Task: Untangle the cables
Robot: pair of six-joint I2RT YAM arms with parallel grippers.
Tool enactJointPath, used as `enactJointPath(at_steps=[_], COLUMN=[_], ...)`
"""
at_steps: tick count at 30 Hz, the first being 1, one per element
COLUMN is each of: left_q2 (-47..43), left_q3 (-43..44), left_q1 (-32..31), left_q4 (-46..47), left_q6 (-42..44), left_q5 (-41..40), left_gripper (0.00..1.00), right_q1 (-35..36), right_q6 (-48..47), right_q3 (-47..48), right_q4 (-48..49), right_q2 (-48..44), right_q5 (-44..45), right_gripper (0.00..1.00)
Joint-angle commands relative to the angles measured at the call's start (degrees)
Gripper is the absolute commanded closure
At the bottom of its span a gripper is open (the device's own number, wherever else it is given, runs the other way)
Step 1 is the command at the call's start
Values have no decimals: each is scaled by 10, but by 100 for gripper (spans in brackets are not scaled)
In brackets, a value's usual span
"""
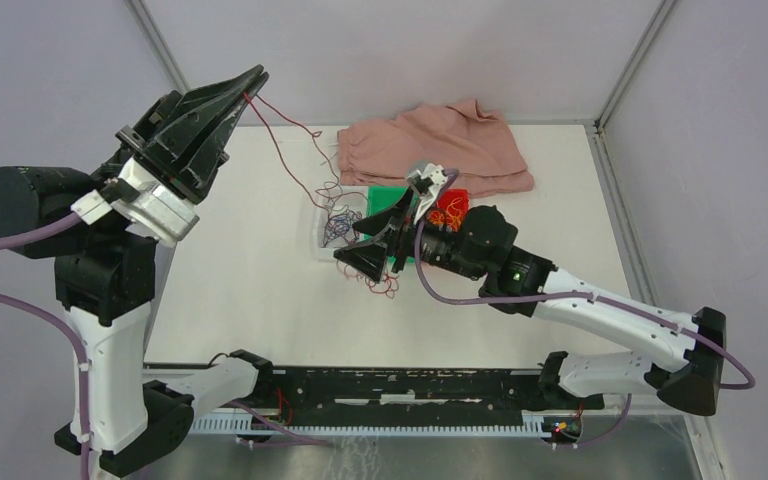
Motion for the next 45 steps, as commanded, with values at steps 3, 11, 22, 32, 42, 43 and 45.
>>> enactJointPath(at_steps=[3, 11, 22, 32, 42, 43, 45], left_q2=[-5, -7, -13, -22, -22, -21, -19], left_q3=[-29, -51, -52, -66, -69, -69, -67], left_q1=[2, 2, 2, 2, 2, 1, 2], left_q4=[-19, -21, -21, -20, -17, -14, -7], left_q6=[23, 26, 23, 33, 42, 41, 36], left_q5=[8, 11, 11, 8, 11, 11, 11], left_gripper=[97, 97, 97, 97, 97, 97, 97], right_q1=[0, 1, 1, 21, 20, 21, 21], right_q6=[11, 32, 52, 66, 89, 89, 91], right_q3=[44, 62, 69, 63, 31, 29, 31], right_q4=[43, 64, 71, 115, 136, 135, 136], right_q2=[40, 76, 117, 126, 119, 120, 125], right_q5=[-90, -93, -91, -142, -134, -131, -130], right_gripper=[19, 23, 31, 32, 34, 35, 37])
